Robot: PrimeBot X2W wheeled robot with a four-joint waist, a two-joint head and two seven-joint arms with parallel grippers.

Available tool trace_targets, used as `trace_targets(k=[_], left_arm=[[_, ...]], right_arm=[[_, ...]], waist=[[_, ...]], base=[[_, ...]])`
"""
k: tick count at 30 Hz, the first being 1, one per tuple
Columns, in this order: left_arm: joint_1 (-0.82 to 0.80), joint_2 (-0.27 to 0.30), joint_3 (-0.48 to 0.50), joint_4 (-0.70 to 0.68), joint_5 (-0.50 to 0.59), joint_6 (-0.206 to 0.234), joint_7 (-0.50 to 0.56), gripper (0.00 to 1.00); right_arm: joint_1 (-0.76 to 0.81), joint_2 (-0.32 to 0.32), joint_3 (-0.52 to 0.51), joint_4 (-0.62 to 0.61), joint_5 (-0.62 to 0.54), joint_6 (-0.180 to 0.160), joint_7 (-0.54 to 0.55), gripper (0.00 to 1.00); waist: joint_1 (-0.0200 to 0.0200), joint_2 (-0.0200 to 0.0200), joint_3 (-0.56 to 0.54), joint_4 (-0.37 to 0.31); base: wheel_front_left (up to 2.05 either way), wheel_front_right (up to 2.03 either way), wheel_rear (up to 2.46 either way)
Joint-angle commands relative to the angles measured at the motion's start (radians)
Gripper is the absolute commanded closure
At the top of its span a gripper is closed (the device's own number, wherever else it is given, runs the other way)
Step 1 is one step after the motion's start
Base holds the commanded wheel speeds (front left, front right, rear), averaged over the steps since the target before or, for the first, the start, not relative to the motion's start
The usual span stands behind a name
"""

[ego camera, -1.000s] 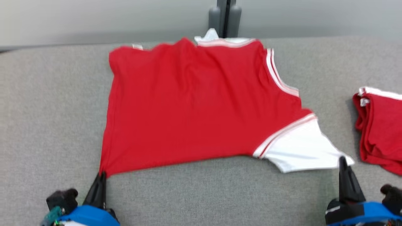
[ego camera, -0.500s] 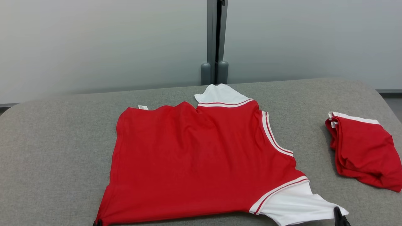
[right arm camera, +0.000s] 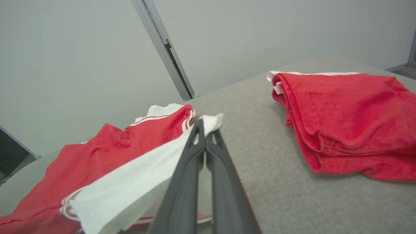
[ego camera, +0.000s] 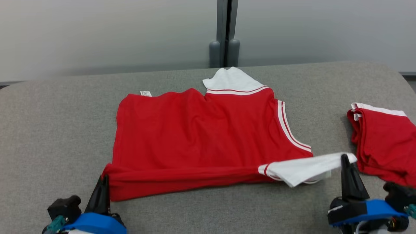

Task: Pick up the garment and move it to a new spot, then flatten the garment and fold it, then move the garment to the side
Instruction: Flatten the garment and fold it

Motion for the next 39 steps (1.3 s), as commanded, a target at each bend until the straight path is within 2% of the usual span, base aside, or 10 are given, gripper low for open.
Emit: trace_targets(k=[1, 11, 20, 21, 22, 23, 32, 39], left_arm=[[-0.053, 0.025, -0.030, 0.003, -0.014, 0.003, -0.004, 1.00], [-0.251, 0.106, -0.145, 0.063, -0.095, 0.003, -0.004, 1.00], [-0.317, 0.128, -0.192, 0.061, -0.123, 0.003, -0.005, 1.00], [-0.321, 0.129, -0.194, 0.058, -0.126, 0.003, -0.004, 0.73], [-0.323, 0.131, -0.198, 0.054, -0.128, 0.003, -0.004, 0.26], [-0.324, 0.132, -0.204, 0.052, -0.131, 0.003, -0.004, 0.00], [-0.267, 0.129, -0.240, 0.029, -0.209, 0.002, -0.004, 0.00], [-0.225, 0.141, -0.320, 0.108, -0.256, 0.002, -0.001, 0.00]], right_arm=[[-0.073, -0.006, 0.006, 0.025, -0.022, 0.000, -0.004, 1.00], [-0.325, -0.007, -0.016, 0.151, -0.127, 0.000, -0.004, 1.00], [-0.415, -0.006, -0.060, 0.213, -0.163, 0.000, -0.003, 1.00], [-0.422, -0.006, -0.065, 0.217, -0.163, 0.000, -0.004, 0.92], [-0.426, -0.006, -0.067, 0.219, -0.159, 0.000, -0.004, 0.53], [-0.430, -0.006, -0.062, 0.224, -0.154, 0.000, -0.004, 0.00], [-0.381, -0.005, -0.044, 0.146, -0.148, 0.000, -0.003, 0.00], [-0.289, -0.006, -0.035, 0.108, -0.148, 0.000, -0.003, 0.00]], waist=[[-0.0002, 0.0000, 0.049, 0.020], [-0.0002, 0.0000, 0.191, 0.052], [-0.0002, 0.0000, 0.233, 0.069], [-0.0002, 0.0000, 0.235, 0.069], [-0.0002, 0.0000, 0.236, 0.070], [-0.0002, 0.0000, 0.239, 0.070], [-0.0002, 0.0000, 0.244, 0.066], [-0.0002, 0.0000, 0.230, 0.049]], base=[[0.00, 0.00, 0.00], [0.00, 0.00, 0.00], [0.00, 0.00, 0.00], [0.00, 0.00, 0.00], [0.00, 0.00, 0.00], [0.00, 0.00, 0.00], [0.00, 0.00, 0.00], [0.00, 0.00, 0.00]])
